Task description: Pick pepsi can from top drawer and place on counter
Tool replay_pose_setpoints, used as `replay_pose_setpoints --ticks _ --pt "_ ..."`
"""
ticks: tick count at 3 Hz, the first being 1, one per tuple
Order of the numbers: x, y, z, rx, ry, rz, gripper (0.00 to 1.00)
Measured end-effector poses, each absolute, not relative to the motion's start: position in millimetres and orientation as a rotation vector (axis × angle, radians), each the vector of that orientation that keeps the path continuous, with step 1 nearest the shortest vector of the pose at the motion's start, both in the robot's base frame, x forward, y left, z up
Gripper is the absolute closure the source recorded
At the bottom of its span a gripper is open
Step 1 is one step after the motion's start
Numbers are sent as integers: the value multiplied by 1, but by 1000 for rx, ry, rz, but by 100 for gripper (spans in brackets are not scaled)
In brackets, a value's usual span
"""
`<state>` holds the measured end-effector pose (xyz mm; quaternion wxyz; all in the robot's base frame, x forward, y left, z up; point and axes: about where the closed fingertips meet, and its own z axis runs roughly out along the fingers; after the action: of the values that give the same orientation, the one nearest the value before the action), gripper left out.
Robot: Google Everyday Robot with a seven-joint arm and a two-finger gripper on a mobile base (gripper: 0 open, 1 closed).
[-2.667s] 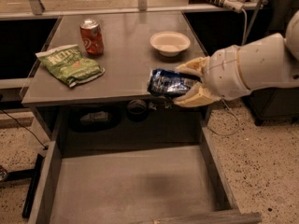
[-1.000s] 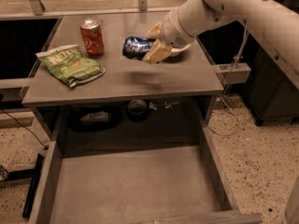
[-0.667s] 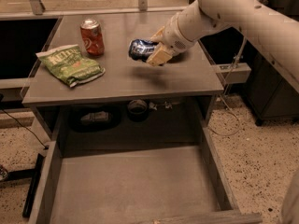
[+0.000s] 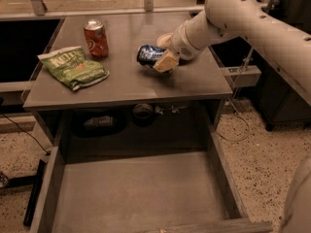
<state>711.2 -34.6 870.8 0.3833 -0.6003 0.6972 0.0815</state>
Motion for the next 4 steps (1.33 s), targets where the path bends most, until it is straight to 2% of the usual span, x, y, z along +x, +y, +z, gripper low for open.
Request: replay_pose_setpoints --ticks 1,2,4 --pt "711 -37 862 -1515 1784 247 100" --pt "711 -37 862 -1514 1784 247 82" --pt "711 -37 862 -1514 1784 247 35"
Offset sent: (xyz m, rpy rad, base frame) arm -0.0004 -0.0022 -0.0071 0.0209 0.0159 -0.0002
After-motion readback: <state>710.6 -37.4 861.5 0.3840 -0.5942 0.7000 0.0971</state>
